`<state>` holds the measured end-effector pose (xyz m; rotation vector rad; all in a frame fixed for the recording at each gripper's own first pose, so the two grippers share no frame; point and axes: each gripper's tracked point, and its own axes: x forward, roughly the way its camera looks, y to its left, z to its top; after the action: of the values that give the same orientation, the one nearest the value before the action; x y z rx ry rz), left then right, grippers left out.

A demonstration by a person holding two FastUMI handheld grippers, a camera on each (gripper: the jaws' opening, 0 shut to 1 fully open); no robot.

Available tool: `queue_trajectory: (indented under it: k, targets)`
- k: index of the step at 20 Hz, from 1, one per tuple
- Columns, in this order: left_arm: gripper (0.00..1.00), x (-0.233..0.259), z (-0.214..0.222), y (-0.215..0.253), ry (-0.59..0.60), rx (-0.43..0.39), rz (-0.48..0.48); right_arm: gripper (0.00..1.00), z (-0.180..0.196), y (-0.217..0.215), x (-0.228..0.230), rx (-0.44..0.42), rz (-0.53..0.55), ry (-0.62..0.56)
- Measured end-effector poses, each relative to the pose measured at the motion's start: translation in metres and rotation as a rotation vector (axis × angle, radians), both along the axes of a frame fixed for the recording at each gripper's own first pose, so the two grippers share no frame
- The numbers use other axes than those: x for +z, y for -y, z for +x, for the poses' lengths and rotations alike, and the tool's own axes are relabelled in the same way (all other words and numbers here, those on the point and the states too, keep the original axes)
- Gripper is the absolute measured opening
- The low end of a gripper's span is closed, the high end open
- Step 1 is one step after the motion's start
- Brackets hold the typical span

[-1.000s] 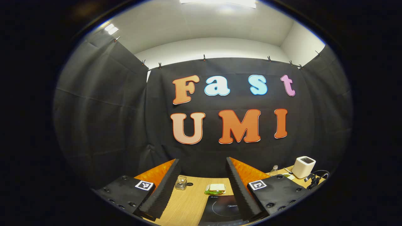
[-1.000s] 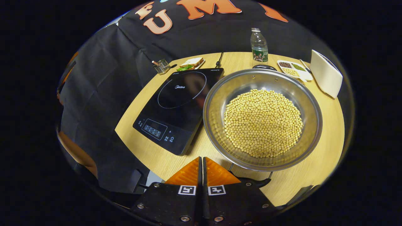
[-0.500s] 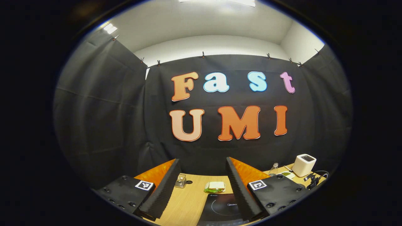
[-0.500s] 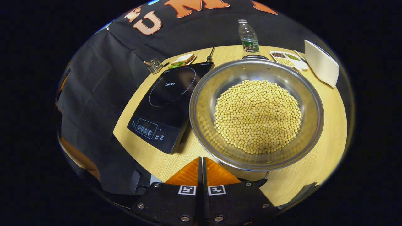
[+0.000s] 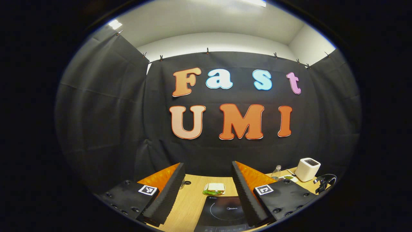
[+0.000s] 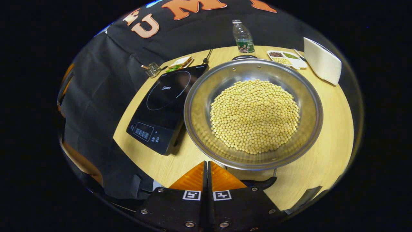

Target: First push the handle of the pot to place it horizontally, then grasp the pot with both hands and set it on the induction cooktop.

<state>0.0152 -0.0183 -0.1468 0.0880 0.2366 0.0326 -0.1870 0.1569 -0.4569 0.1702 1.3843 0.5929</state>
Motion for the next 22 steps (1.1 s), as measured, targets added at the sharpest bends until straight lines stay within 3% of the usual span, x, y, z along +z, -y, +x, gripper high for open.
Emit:
queue_trajectory:
  k: [4, 22]
  targets:
    - [0.94, -0.003, 0.001, 0.000, -0.001, -0.004, -0.003, 0.00, 0.001, 0.036, -0.022, -0.006, -0.134, 0.009]
    - [0.94, -0.013, 0.005, 0.005, -0.018, -0.029, 0.007, 0.00, 0.045, 0.108, -0.037, -0.184, -0.247, 0.016]
